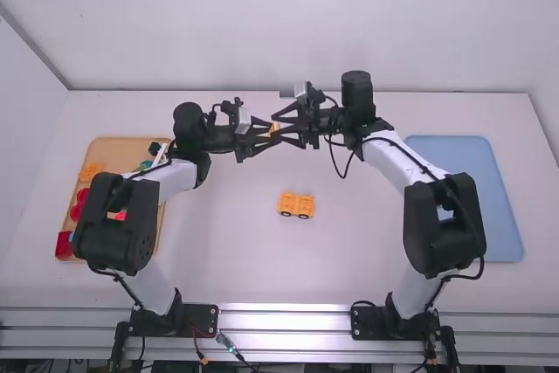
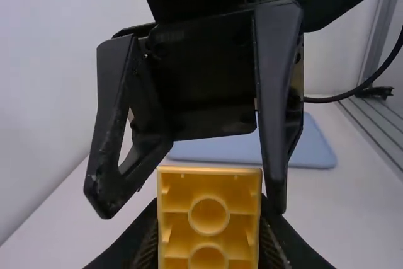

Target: Assemble lego blocks to make yellow taxi

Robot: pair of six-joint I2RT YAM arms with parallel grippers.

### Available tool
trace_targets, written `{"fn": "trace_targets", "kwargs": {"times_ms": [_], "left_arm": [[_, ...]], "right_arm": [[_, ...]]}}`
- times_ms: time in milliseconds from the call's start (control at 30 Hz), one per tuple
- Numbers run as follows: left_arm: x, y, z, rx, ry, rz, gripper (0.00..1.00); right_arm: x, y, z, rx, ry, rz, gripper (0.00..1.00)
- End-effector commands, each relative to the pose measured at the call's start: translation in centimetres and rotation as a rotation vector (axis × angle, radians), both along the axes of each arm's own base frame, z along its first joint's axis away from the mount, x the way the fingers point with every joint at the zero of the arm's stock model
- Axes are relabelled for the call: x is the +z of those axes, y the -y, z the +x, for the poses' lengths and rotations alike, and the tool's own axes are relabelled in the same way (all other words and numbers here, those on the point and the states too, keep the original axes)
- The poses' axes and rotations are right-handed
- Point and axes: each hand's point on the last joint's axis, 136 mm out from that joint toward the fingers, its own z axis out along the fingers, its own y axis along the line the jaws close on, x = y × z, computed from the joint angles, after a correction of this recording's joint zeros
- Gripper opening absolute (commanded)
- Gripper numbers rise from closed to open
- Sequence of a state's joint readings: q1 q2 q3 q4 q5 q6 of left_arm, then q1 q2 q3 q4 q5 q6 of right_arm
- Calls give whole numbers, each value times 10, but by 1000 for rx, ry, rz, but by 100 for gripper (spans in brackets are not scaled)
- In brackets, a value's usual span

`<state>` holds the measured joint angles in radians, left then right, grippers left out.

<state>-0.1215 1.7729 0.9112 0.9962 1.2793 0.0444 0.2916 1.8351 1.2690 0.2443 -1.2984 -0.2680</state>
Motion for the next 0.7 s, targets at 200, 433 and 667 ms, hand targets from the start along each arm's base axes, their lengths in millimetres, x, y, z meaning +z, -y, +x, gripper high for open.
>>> {"fn": "trace_targets", "kwargs": {"times_ms": [200, 433, 667], "left_arm": [[-3, -1, -3, -16, -8, 0, 13], [-3, -1, -3, -16, -8, 0, 27], [-3, -1, -3, -16, -4, 0, 53]], "right_arm": [[4, -3, 4, 5, 16, 5, 40], [4, -3, 3, 6, 15, 5, 33], [4, -3, 3, 6, 16, 5, 22]]}}
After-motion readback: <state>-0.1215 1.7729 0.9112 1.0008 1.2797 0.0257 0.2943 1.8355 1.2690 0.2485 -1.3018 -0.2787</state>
